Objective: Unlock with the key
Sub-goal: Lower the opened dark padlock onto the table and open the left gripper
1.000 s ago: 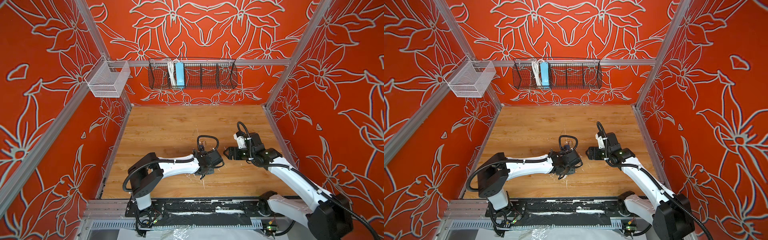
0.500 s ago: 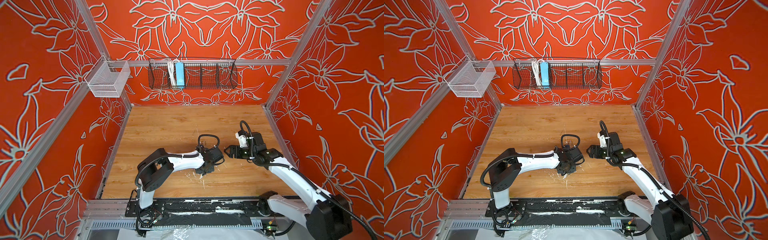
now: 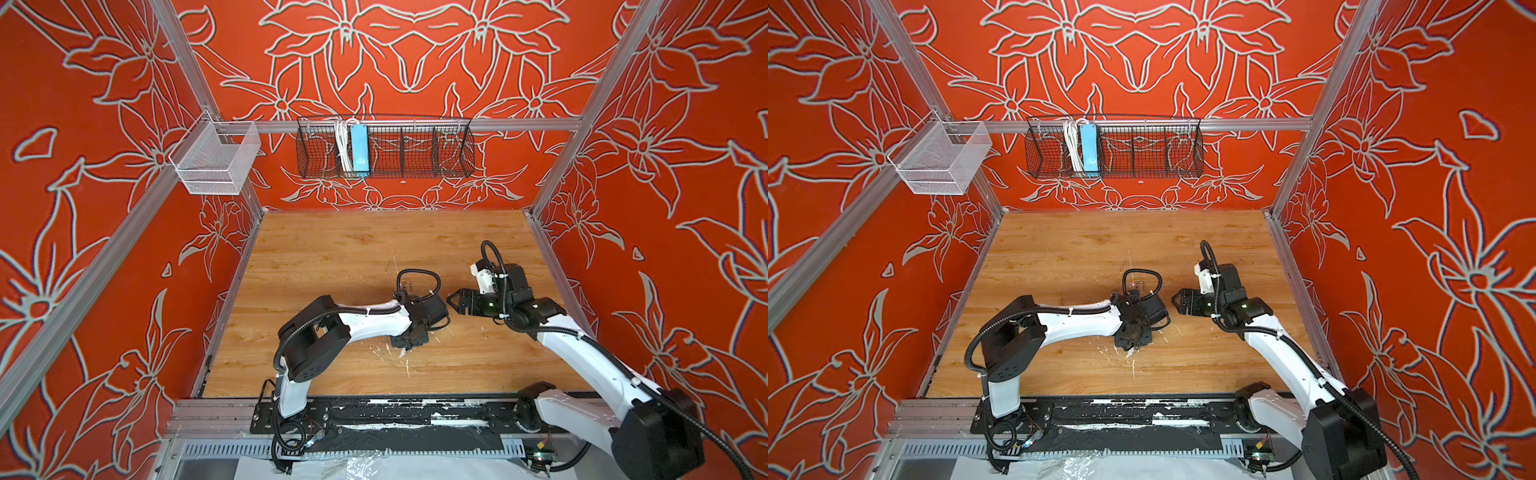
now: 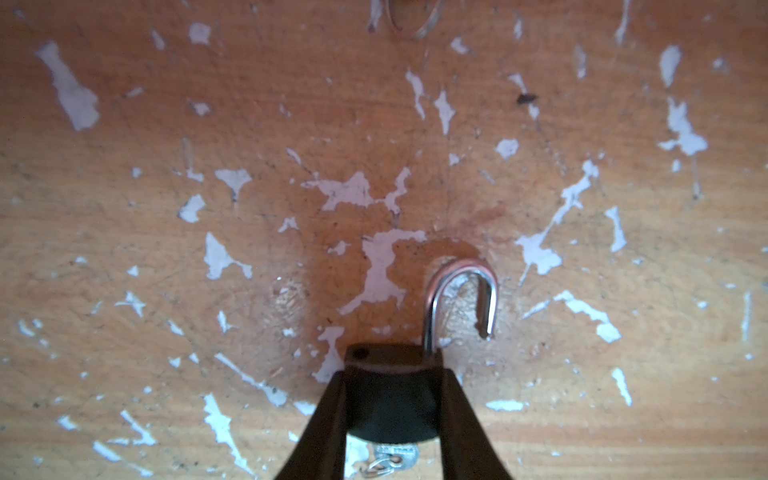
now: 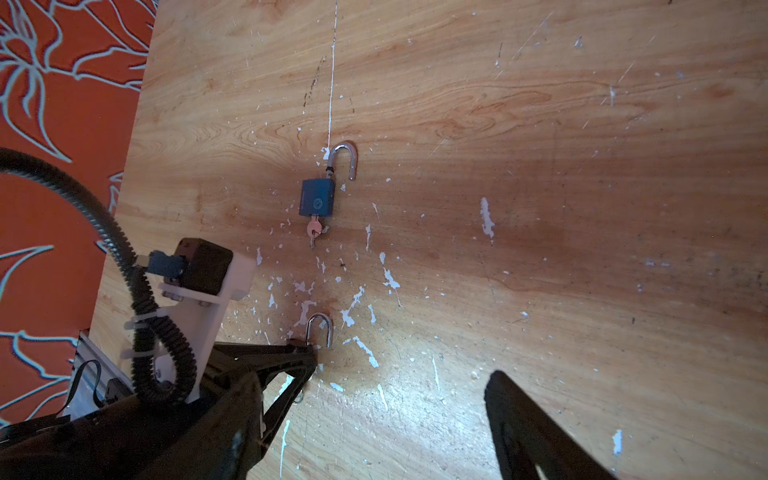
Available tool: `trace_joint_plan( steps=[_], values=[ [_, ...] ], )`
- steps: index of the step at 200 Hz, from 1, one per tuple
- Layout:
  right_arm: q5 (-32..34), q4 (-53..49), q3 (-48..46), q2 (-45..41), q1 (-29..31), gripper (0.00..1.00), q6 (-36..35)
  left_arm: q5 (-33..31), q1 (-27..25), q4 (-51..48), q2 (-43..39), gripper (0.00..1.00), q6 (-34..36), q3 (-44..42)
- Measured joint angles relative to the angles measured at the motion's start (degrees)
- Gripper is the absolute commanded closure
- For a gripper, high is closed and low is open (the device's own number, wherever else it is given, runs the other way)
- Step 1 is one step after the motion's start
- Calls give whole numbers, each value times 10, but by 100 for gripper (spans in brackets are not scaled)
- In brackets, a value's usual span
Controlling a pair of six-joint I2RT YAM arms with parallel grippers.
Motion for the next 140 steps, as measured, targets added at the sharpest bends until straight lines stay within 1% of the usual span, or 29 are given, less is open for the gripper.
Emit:
trace_joint_plan(
  steps=[15,62,89,113,140],
  values=[
    [0,1,-2,0,-2,14,1,0,0,0,0,64,-1,0],
    [-4,2,-4,0,-2,14,2,7,0,-11,0,49,-7,2],
    [-5,3,-4,-1,-2,14,3,12,0,-24,-4,38,-9,8],
    [-5,7,-8,-9,-6,14,3,12,0,-28,-28,26,-10,9],
    [-6,9,-10,-16,-10,13,5,6,2,-30,-77,14,-8,9]
  ],
)
